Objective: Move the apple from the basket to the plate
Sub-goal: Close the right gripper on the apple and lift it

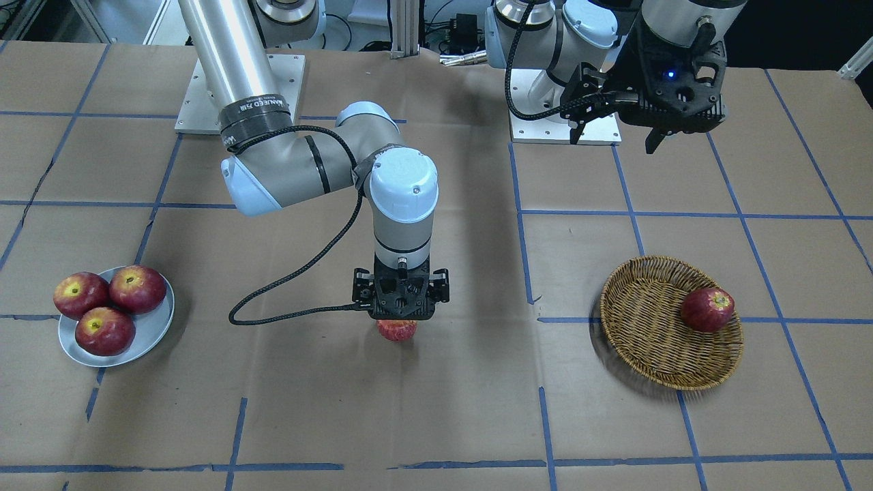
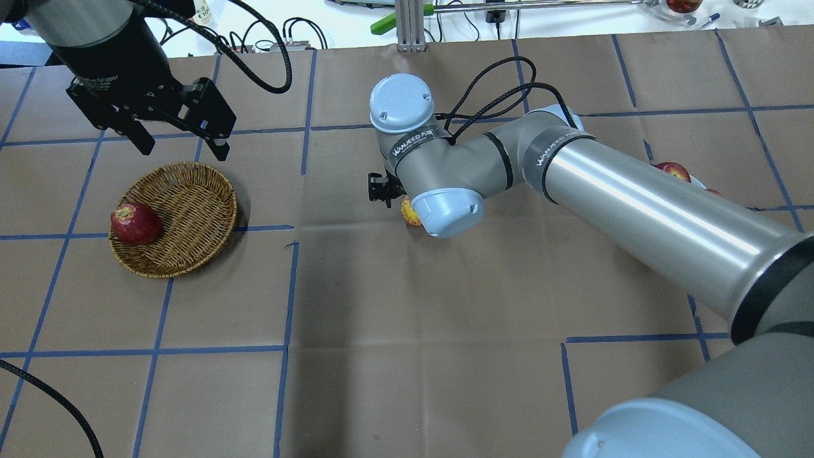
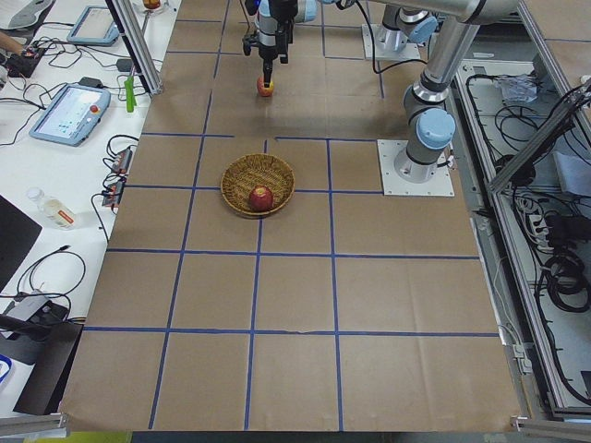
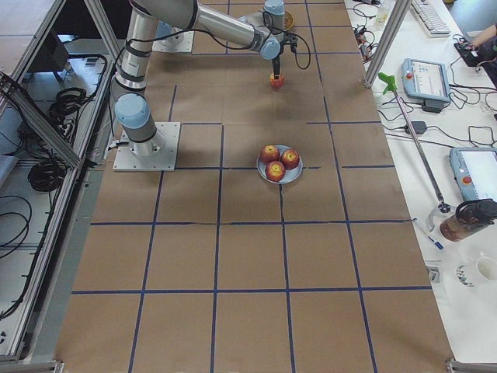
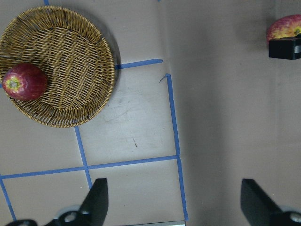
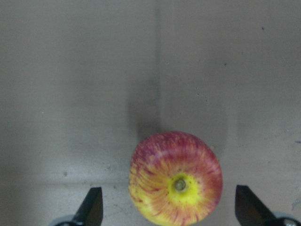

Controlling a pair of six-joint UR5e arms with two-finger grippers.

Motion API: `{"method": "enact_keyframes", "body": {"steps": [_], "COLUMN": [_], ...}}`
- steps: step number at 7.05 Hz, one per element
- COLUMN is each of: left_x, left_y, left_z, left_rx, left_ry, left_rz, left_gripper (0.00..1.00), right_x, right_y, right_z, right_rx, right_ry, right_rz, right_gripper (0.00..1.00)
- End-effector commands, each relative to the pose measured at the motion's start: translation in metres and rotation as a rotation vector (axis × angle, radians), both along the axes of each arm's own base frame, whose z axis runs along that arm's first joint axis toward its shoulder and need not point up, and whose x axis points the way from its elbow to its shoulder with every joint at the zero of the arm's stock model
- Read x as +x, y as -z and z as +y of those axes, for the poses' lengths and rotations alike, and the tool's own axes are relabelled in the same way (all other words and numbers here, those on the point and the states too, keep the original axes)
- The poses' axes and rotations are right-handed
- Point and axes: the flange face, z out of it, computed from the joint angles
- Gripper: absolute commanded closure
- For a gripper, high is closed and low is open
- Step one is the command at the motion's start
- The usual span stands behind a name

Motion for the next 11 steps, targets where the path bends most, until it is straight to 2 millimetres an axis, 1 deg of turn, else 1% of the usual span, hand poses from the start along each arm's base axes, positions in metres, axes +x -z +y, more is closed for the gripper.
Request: {"method": "enact_keyframes", "body": {"steps": [1, 2, 3, 4, 5, 7, 8, 9, 10, 11], "left_x": [-0.003, -0.002, -0.003, -0.003, -0.003, -0.003, -0.003, -0.003, -0.003, -0.003], "left_y": [0.002, 0.003, 0.008, 0.007, 0.008, 0.009, 0.01, 0.011, 0.01, 0.01], "left_z": [-0.001, -0.002, -0.005, -0.002, -0.002, -0.002, -0.002, 0.0, 0.001, 0.0], "left_rx": [0.0, 0.003, 0.013, 0.01, 0.011, 0.014, 0.017, 0.019, 0.017, 0.017], "left_ry": [0.004, 0.002, 0.004, 0.004, 0.004, 0.004, 0.004, 0.004, 0.004, 0.005], "left_rz": [0.002, 0.002, 0.004, 0.004, 0.004, 0.002, 0.002, 0.002, 0.002, 0.004], "left_gripper": [0.01, 0.01, 0.01, 0.01, 0.0, 0.0, 0.01, 0.01, 0.01, 0.0], "right_x": [-0.005, -0.005, -0.003, 0.0, 0.001, 0.002, 0.002, 0.001, 0.0, -0.001], "right_y": [0.01, 0.02, 0.036, 0.049, 0.05, 0.047, 0.045, 0.042, 0.039, 0.029], "right_z": [-0.003, -0.004, -0.007, -0.013, -0.015, -0.01, -0.01, -0.01, -0.008, -0.007], "right_rx": [0.001, 0.015, 0.021, -0.004, -0.006, 0.003, 0.001, -0.001, 0.028, 0.023], "right_ry": [0.01, 0.012, 0.011, 0.009, 0.007, 0.004, 0.004, 0.004, 0.005, 0.005], "right_rz": [0.018, 0.022, 0.02, 0.012, 0.013, 0.015, 0.015, 0.014, 0.025, 0.023], "right_gripper": [0.0, 0.0, 0.0, 0.0, 0.0, 0.01, 0.06, 0.16, 0.29, 0.37]}}
